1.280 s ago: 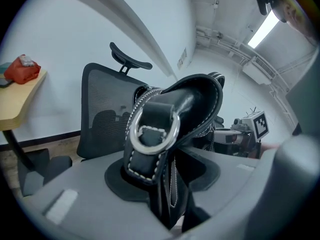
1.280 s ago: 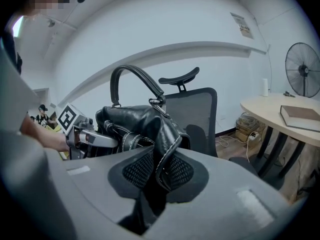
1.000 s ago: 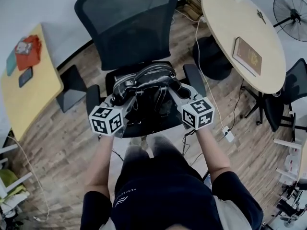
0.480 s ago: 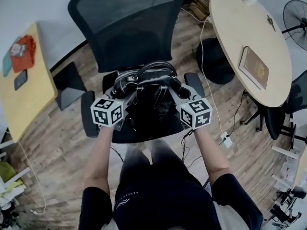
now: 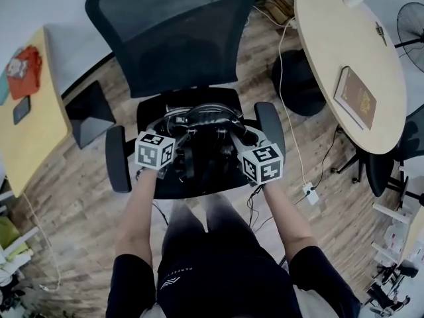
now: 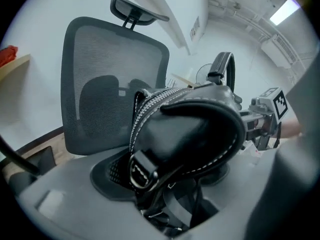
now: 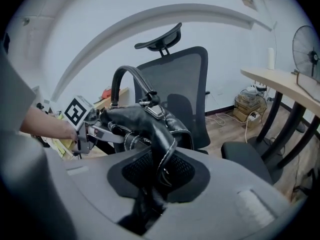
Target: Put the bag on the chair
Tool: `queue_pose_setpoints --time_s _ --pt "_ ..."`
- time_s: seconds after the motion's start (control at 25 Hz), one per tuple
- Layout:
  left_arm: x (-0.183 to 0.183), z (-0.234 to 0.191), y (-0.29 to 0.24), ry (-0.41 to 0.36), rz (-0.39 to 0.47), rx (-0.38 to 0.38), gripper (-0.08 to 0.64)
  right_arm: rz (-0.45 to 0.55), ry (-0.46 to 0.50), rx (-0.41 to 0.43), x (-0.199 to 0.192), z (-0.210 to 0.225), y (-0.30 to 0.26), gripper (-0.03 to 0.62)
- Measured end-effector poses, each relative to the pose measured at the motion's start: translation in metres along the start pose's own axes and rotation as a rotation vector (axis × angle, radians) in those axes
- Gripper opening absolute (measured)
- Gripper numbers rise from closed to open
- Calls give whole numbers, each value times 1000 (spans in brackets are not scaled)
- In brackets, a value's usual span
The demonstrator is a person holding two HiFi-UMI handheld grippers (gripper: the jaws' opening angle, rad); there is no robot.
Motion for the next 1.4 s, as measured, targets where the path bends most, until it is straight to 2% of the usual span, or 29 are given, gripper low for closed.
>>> queue_pose_setpoints --time_s 0.28,0.44,0.76,1.0,1.2,1.4 --pt "-18 -16 0 52 23 40 345 -4 14 48 -1 -9 -15 95" --pt "-21 -20 1 45 37 53 361 -5 17 58 -1 -8 -17 110" --pt "-30 -28 6 56 40 70 385 -12 -4 23 1 -2 -13 209" --pt "-39 -29 28 80 53 72 377 13 -19 -32 2 1 5 215" --pt "-36 -27 55 103 116 69 339 51 -26 -51 6 -10 17 196" --pt "-24 -12 84 120 201 41 235 90 -36 -66 10 -27 28 154"
Point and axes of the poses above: the fingertips, and each gripper's own axes: y backward along the fingers, z to its right, x out of its top, the point moved 4 cm from there along y, backward along the fingers, and after that the axes turned 1 degree about -z, right-handed, at the moved point
